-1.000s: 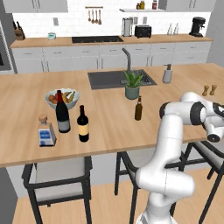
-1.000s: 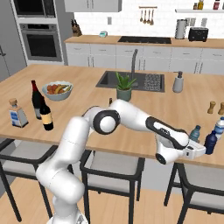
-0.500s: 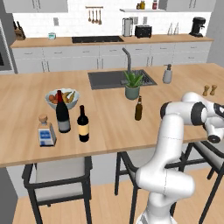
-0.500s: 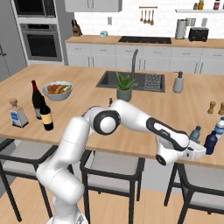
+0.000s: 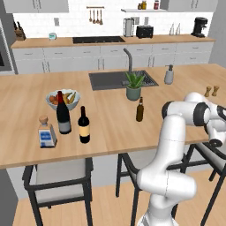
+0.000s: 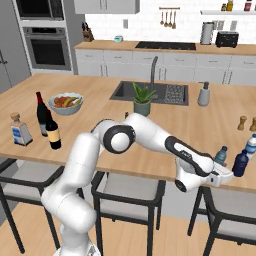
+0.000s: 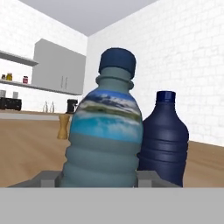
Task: Move the plastic bottles in the middle to the plastics group, and the glass bottles in the middle to the glass group.
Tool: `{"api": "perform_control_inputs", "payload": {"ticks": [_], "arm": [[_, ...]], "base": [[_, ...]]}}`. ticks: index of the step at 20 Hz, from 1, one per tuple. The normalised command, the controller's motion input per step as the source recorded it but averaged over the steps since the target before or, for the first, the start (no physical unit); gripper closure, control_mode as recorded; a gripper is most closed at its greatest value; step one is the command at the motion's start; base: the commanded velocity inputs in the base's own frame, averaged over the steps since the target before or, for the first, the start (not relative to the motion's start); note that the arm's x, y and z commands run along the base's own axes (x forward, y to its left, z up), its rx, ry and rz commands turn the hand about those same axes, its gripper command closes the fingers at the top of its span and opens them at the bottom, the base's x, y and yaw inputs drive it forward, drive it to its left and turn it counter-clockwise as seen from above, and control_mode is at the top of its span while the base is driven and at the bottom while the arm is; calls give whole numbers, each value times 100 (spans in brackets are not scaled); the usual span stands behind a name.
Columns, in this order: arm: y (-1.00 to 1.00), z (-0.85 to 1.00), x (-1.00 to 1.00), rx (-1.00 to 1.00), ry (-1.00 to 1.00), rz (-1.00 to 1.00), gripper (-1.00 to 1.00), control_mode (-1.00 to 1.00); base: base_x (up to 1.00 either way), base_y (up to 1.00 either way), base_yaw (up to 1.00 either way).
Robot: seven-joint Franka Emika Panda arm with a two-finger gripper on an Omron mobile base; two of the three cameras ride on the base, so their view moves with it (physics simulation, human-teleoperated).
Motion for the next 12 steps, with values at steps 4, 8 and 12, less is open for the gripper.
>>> {"api": "perform_control_inputs", "payload": {"ticks": [4, 8, 12], "arm": [[12, -47, -16, 0, -3, -3, 100, -100], [8, -41, -5, 0, -1, -3, -100, -100], [9, -41, -11, 0, -2, -2, -100, -100]], "base": [[0, 0, 0], [0, 0, 0], [0, 0, 0]]}}
